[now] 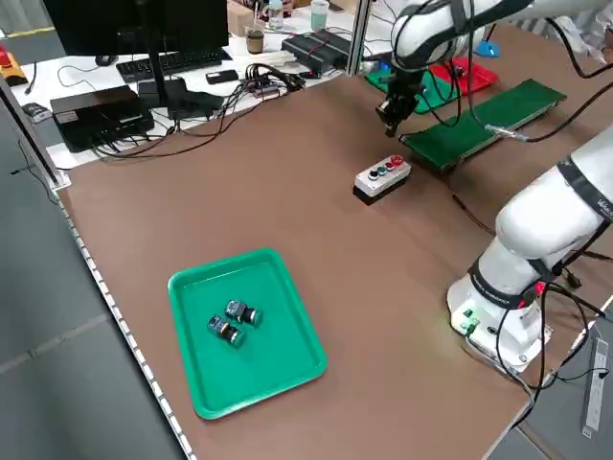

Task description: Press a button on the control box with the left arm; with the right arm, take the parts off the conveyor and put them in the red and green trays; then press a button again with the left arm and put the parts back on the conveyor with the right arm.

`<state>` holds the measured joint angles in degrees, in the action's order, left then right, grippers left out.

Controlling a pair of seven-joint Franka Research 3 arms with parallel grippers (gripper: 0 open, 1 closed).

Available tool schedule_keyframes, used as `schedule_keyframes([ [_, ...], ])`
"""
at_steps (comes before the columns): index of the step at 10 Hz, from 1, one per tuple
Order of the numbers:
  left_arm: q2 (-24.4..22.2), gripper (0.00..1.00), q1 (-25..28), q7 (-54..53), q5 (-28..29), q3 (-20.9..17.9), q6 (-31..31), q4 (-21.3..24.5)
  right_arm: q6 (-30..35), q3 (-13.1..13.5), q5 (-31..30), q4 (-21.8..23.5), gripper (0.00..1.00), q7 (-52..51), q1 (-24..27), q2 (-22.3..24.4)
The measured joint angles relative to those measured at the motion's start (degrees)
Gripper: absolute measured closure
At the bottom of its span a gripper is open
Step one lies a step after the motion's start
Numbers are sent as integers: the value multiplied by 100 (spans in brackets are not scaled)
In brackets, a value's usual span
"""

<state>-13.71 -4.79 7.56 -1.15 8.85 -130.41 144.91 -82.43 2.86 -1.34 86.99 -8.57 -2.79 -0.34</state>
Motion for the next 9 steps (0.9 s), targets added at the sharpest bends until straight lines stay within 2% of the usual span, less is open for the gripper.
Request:
schedule_keyframes([
  [2,299,99,-5,151,0,157,-312,91,0,0,0,0,1,0,0,0],
  [6,1016,99,3,162,0,172,-1023,113,0,-7,0,-2,1,-1,0,2],
  [9,1239,99,39,163,0,156,-1179,113,0,-9,0,-2,1,-2,0,3],
])
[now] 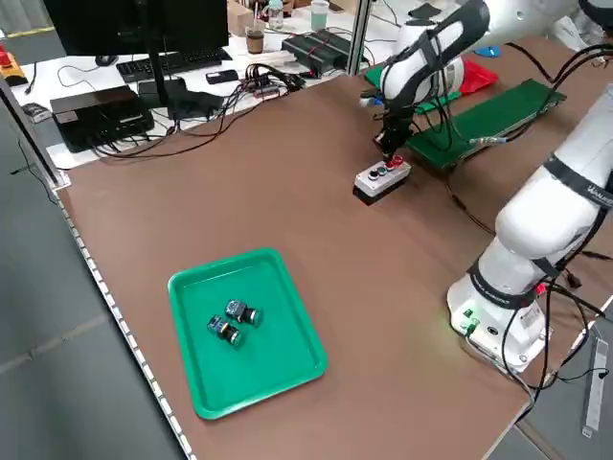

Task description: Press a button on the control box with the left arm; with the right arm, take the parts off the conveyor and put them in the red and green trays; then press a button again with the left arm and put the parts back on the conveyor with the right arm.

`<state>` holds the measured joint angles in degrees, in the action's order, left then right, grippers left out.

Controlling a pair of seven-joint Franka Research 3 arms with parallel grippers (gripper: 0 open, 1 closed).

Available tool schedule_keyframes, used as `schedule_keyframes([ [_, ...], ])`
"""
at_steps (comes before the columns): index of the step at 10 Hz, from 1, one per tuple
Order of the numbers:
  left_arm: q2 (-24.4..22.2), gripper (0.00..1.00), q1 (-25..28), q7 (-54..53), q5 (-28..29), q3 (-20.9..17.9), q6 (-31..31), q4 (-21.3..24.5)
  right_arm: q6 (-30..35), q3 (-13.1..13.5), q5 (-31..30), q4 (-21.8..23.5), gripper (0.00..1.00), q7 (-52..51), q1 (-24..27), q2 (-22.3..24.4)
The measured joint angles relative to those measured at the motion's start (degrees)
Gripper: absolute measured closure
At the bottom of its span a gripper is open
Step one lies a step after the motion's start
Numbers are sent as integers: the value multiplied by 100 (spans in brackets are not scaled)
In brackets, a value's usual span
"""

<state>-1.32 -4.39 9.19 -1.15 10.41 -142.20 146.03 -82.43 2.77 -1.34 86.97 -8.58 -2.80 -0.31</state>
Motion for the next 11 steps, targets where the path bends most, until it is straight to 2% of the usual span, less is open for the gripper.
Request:
schedule_keyframes([
  [6,264,99,18,0,0,-27,-120,1,0,-7,0,0,1,0,-8,0],
  [11,270,99,39,0,0,-34,-138,0,-4,-7,0,-19,1,0,-8,5],
])
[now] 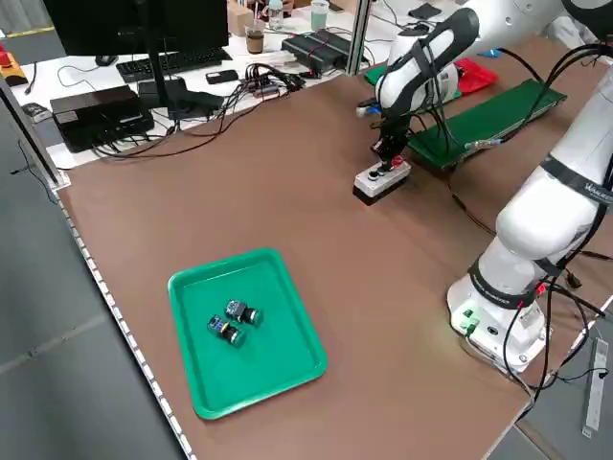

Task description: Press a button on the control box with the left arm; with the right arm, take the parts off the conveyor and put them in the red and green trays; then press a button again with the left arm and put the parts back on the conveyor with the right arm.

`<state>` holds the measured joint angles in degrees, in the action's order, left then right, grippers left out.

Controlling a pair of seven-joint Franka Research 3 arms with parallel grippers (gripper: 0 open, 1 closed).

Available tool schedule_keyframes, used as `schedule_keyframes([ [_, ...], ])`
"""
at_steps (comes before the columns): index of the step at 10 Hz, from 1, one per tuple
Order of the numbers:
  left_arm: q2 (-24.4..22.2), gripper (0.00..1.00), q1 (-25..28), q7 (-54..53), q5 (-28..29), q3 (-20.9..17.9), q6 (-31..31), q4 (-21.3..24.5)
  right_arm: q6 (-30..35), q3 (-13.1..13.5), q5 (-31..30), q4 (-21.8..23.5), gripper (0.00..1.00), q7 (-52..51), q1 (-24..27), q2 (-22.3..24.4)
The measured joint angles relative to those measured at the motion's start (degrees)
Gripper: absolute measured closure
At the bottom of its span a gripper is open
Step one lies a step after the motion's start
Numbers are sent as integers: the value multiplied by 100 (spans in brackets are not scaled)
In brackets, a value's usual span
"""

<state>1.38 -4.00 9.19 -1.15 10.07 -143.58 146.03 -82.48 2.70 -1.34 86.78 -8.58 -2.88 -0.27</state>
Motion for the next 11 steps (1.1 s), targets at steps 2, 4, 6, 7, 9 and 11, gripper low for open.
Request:
schedule_keyframes([
  [2,0,99,7,0,0,-14,-23,-8,0,0,0,-1,1,0,0,4],
  [4,0,99,14,0,0,-22,-25,-22,-1,0,0,-2,1,0,0,4],
  [6,0,99,48,0,0,-25,-25,-22,-2,0,0,-3,1,0,0,5],
  [7,0,99,60,0,0,-25,-25,-22,-3,0,0,-3,1,0,0,5],
  [9,35,99,68,0,0,-25,-25,-20,-3,0,0,-3,1,0,0,6],
  [11,58,99,82,0,0,-26,-33,-28,-3,1,0,-3,1,0,0,6],
])
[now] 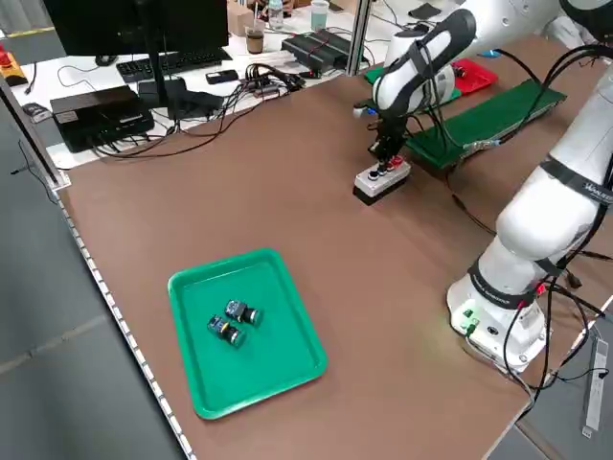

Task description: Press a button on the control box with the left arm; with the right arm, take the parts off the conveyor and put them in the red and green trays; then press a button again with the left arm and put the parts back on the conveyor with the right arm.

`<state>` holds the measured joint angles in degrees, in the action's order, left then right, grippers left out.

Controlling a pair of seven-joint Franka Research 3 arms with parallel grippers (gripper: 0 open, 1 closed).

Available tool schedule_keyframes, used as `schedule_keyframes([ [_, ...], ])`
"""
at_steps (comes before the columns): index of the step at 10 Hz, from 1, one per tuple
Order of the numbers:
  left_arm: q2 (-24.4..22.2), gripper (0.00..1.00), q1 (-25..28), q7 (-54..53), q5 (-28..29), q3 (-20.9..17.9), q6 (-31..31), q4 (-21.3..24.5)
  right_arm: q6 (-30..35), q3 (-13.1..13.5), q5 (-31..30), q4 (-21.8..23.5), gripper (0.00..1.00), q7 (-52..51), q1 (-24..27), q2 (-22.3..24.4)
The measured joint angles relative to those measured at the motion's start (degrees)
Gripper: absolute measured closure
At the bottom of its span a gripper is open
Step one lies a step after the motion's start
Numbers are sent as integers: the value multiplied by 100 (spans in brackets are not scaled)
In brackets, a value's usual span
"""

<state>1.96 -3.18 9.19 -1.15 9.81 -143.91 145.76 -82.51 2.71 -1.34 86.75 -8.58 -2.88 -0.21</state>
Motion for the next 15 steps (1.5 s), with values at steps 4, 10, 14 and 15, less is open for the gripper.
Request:
schedule_keyframes([
  [4,4,99,0,0,0,0,-15,-11,0,1,0,0,1,0,0,1],
  [10,-311,85,6,-36,0,-219,1902,-1711,-1,1,0,-3,1,0,0,1],
  [14,-307,26,8,-507,0,-738,3496,-3829,-2,-18,11,17,1,-7,-45,-5],
  [15,-304,10,11,-658,0,-900,3981,-4363,-27,-29,19,53,1,-9,-184,-57],
])
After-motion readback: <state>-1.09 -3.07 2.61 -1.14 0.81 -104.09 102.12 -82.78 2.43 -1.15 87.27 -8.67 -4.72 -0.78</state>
